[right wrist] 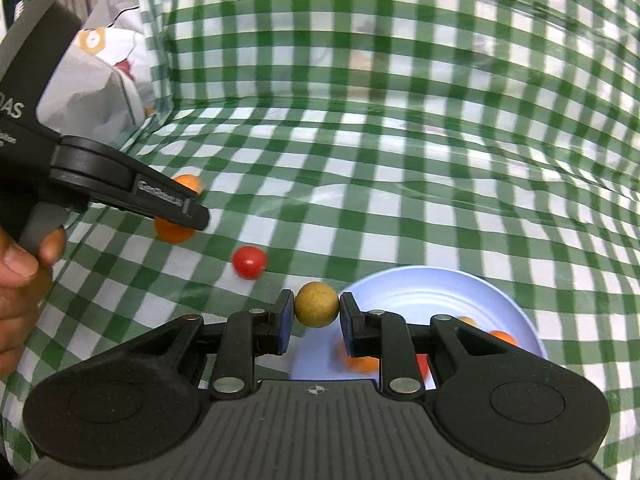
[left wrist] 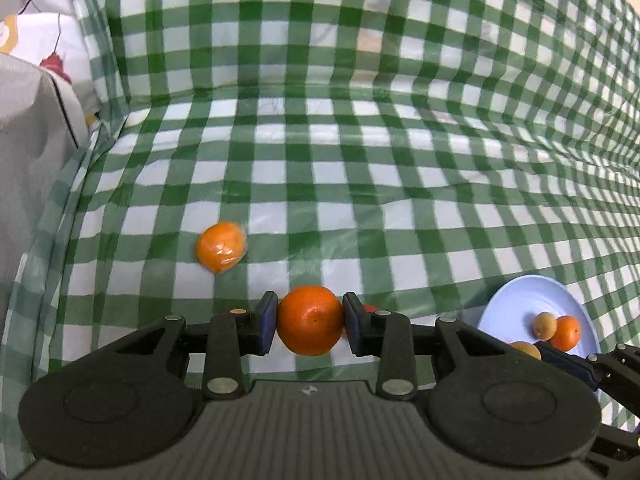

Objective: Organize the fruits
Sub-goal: 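Hold the orange and yellow fruit above the pile with both tools, then carry the orange and yellow fruit over the blue plate with both tools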

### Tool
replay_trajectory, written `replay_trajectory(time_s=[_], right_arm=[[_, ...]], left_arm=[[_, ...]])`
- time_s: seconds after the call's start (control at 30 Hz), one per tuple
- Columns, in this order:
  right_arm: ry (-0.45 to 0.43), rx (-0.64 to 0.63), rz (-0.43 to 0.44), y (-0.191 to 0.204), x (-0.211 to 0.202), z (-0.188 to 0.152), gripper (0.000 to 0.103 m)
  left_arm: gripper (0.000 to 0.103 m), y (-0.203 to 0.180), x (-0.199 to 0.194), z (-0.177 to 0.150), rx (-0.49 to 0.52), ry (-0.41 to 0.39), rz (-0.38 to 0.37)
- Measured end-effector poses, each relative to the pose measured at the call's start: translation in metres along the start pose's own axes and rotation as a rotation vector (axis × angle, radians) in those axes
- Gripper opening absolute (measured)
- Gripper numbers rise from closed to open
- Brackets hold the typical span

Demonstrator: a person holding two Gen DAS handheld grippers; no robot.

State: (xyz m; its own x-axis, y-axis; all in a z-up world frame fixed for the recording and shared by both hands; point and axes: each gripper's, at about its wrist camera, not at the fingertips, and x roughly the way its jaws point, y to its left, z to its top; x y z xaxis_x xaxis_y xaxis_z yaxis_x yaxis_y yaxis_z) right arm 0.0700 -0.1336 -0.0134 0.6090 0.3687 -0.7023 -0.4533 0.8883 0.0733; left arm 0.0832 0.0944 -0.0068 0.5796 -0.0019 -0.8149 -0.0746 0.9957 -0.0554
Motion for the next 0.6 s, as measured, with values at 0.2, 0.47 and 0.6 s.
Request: replay_trajectory(time_s=[0.2, 0.47, 0.6], right_arm=[[0.001, 0.054, -0.047, -0.025, -0.006, -0.009, 0.026], [-0.057, 0.265, -0.173, -0.078, -0.025, -0.011, 0.026], [-0.072, 0.344, -0.222, -0.101, -0.034, -0.017, 0.026]], left_arm=[[0.039, -0.012, -0.009, -0.001, -0.014, -0.046, -0.025], [0.039, -0.036, -0.009, 0.001, 0.008, -0.067, -0.075], [0.039, -0.057, -0.01, -0.001, 0.029, -0.072, -0.121]])
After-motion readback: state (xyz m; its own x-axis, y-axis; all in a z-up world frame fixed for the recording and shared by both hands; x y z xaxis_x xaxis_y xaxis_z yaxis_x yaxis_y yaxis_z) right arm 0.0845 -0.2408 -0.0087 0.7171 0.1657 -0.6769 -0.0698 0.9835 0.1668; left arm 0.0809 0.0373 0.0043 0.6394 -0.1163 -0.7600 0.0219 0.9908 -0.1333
